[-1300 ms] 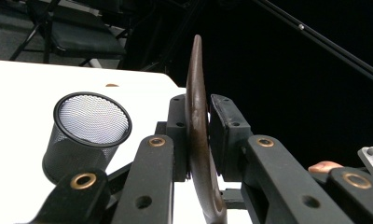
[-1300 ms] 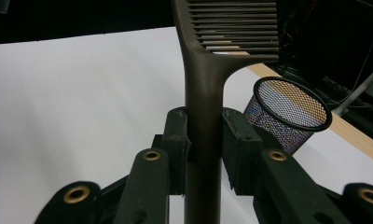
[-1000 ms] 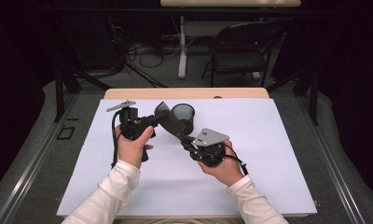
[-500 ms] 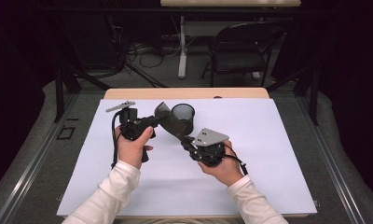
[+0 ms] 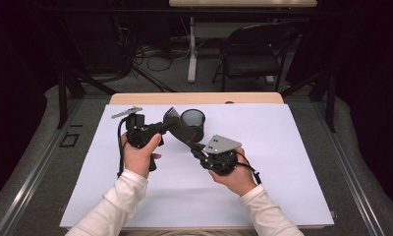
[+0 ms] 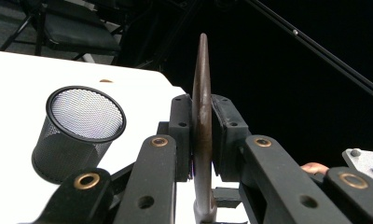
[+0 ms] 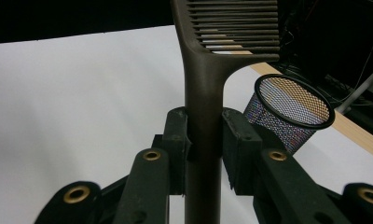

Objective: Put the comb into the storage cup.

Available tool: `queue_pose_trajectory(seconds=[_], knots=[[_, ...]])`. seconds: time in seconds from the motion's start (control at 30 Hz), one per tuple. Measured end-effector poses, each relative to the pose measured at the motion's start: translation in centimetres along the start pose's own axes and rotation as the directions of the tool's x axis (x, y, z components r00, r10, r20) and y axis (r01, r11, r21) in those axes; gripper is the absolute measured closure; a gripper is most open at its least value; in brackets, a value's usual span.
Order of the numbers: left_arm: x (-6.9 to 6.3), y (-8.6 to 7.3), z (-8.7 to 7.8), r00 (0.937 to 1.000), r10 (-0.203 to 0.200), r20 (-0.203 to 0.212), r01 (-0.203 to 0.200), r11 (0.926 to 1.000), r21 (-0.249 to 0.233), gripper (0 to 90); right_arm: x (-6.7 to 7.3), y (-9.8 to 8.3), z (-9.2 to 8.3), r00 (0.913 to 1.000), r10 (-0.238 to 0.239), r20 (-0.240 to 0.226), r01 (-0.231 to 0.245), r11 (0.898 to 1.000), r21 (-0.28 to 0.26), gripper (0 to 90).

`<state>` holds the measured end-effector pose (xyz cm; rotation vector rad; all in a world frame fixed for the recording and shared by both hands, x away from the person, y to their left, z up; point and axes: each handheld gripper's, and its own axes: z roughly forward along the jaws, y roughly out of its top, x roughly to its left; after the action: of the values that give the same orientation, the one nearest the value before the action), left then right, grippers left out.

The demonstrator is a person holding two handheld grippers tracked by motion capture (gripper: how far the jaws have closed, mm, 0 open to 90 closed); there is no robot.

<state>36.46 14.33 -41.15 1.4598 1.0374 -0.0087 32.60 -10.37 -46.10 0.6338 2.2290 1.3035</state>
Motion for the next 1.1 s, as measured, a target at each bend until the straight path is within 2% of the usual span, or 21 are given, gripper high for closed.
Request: queue_pose_trajectory(seconds=[1.1], knots=[[0.66,-0.02,0.14,0.9961,-0.072,0.052,0.072,0.9974,0.003,84.3,-0.15,-0.15,0.2,0.9997,0.018,-0.018,-0.018,1.0,0.004,72.8]])
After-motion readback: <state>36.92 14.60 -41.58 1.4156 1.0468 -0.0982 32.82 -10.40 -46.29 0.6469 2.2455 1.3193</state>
